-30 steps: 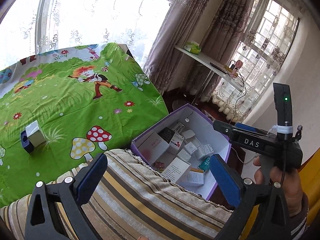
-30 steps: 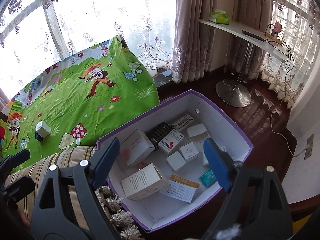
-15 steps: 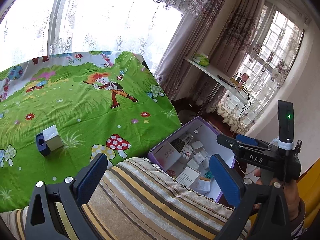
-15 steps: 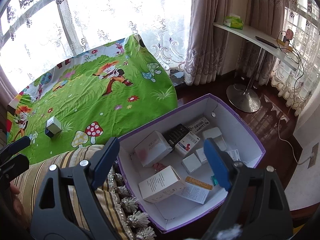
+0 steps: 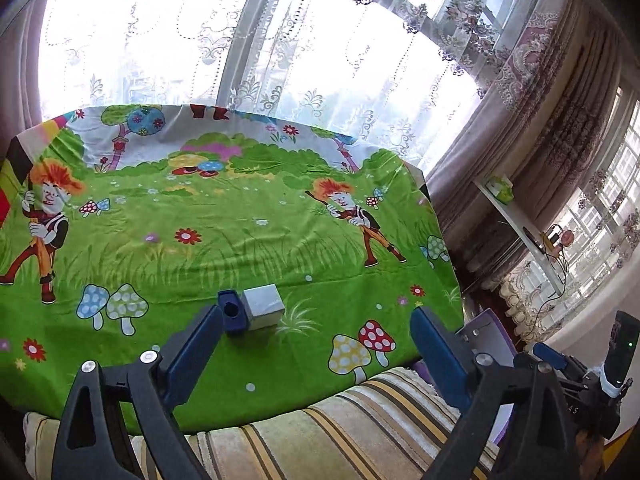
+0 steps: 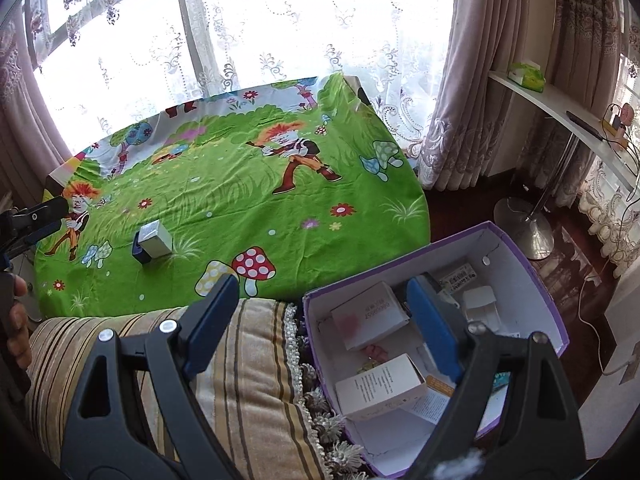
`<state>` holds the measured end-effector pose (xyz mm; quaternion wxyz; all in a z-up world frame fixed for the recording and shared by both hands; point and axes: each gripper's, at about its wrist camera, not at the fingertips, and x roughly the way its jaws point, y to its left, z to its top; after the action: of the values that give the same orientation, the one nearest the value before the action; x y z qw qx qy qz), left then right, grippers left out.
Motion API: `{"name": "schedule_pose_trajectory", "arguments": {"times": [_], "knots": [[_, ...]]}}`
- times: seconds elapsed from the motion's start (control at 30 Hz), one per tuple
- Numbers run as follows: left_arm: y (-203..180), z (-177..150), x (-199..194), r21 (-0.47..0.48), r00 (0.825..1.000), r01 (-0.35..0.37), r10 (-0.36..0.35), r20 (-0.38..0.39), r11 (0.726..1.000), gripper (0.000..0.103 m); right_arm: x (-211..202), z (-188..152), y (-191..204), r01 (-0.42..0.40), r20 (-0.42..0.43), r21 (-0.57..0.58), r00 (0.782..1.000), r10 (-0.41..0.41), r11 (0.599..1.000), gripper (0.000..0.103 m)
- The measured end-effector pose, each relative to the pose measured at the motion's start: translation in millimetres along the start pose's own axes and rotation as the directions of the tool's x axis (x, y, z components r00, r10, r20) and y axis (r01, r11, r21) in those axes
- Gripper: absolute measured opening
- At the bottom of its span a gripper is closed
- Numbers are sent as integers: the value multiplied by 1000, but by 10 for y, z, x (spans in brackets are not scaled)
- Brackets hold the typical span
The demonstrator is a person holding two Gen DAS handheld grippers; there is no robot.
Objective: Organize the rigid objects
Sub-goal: 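Move both tools back over the blue holder and white cube, then grasp the blue holder with the left tool while the right tool grasps the white cube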
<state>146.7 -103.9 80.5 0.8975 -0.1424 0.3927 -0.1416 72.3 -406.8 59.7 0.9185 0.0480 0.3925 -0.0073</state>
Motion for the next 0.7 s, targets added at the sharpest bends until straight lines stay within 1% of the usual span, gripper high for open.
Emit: {"name": "schedule_pose_trajectory", "arguments": {"times": [0.07, 0.17, 0.2, 0.27, 0.33, 0.37, 0.43, 0.57, 0.7], "knots": [[133, 58, 56, -34, 1000, 3, -4, -17, 999, 91, 30, 47, 101, -9, 1, -22, 1000, 9, 1000, 88], [291, 109, 178, -54, 998, -23, 20, -55, 998, 83, 56, 119, 256, -30, 6, -53, 1000, 30, 998, 88], [340, 117, 234, -53, 997, -38, 34, -71, 998, 78, 62, 142, 307, -39, 8, -61, 999, 39, 997, 88], [424, 119, 356, -44, 992, -68, 63, -112, 997, 71, 94, 197, 398, -50, 8, -77, 999, 51, 996, 88], [478, 94, 496, -7, 984, -85, 83, -158, 996, 67, 133, 242, 483, -62, 5, -96, 998, 63, 993, 88], [501, 68, 561, 11, 979, -97, 97, -180, 995, 64, 152, 263, 525, -66, 3, -106, 998, 67, 992, 88], [530, 6, 701, 47, 968, -100, 108, -226, 994, 63, 198, 297, 611, -75, -4, -125, 997, 75, 989, 88], [553, -132, 994, 121, 940, -121, 153, -305, 985, 60, 303, 361, 774, -101, -26, -155, 995, 98, 983, 88], [635, -246, 1277, 131, 908, -127, 168, -383, 983, 52, 399, 418, 950, -120, -38, -188, 993, 115, 975, 88]]}}
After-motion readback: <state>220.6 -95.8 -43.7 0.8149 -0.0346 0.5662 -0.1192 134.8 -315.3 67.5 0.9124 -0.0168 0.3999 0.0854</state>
